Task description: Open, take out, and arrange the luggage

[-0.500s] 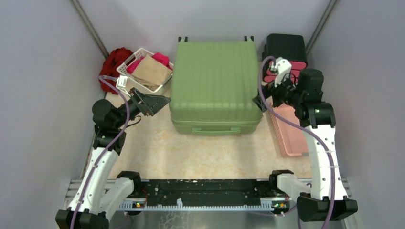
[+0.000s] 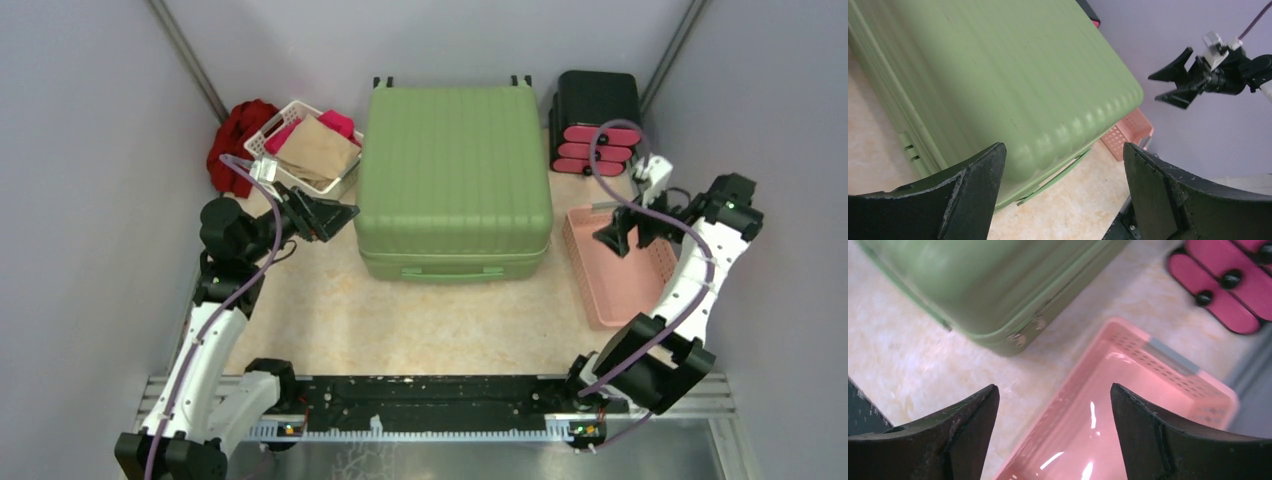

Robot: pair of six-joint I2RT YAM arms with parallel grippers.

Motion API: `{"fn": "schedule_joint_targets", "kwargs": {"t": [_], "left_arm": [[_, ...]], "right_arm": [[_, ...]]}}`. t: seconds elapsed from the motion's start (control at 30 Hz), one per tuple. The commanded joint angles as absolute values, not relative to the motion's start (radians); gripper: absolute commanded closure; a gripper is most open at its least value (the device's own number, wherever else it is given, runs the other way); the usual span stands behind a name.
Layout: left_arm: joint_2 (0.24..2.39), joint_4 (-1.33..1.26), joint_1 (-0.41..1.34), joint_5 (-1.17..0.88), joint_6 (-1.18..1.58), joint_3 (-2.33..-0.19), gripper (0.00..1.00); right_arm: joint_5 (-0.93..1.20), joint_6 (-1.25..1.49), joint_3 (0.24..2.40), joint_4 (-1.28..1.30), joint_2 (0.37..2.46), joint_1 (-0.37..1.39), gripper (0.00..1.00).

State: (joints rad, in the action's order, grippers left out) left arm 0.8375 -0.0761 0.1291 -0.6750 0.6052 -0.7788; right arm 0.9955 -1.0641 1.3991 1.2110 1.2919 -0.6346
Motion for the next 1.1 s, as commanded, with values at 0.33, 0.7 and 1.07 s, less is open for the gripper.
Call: {"fn": "schedule_joint_targets", "kwargs": {"t": [0.33,0.7,1.07], "left_arm": [[0.865,-0.176,0.135,-0.710,0.671,-0.747,0.11],[0.777,-0.297,0.135,-0.643,0.664,-0.686,0.10],[0.750,-0.314,0.135,-0.588,0.545,-0.687,0.10]], "right_arm": [[1.195,-2.150,1.070,1.500,1.423,-0.583,0.29],[1.258,-2.202,1.130,1.495,1.669,-0.495,0.50],[1.266,-1.855,1.114,1.171,1.672,-0.446,0.49]]}}
